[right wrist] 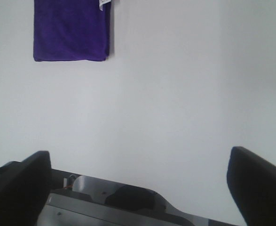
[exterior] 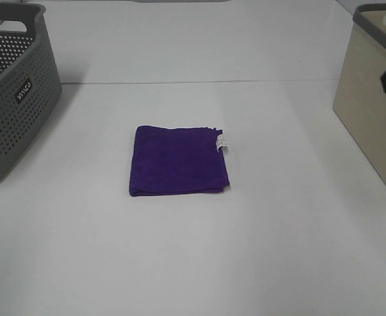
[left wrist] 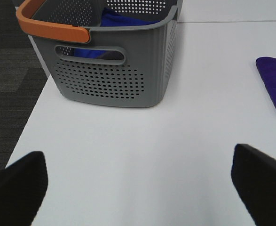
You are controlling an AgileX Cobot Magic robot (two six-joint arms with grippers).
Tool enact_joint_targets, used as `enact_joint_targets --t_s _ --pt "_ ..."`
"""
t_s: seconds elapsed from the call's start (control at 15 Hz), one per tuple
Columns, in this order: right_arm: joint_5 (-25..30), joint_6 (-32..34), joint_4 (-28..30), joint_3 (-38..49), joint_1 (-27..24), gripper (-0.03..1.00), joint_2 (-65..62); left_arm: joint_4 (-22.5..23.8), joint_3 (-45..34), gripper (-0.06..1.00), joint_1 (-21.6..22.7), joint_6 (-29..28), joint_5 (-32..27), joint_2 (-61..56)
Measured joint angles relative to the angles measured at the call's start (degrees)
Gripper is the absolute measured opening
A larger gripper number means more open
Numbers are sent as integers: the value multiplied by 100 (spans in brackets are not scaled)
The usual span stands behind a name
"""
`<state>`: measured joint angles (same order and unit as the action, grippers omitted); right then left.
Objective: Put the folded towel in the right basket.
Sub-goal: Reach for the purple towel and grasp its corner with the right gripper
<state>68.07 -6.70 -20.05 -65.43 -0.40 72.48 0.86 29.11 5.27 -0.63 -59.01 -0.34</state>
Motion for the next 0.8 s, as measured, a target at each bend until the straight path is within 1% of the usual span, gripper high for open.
enact_joint_targets --t_s 0.13,0.27,0.4,0.53,0.8 --pt "-206 0 -34 -361 401 97 699 0 0 99 0 0 0 0" --pt "-567 86 -86 -911 974 97 1702 0 0 99 0 0 0 0" --pt "-928 155 -304 -1444 1295 97 2601 0 0 99 0 0 0 0" --pt "-1180 115 -647 -1828 1381 97 3409 0 0 99 0 0 0 0" --pt "-1604 -487 -1581 -1885 1381 96 4526 0 0 99 0 0 0 0"
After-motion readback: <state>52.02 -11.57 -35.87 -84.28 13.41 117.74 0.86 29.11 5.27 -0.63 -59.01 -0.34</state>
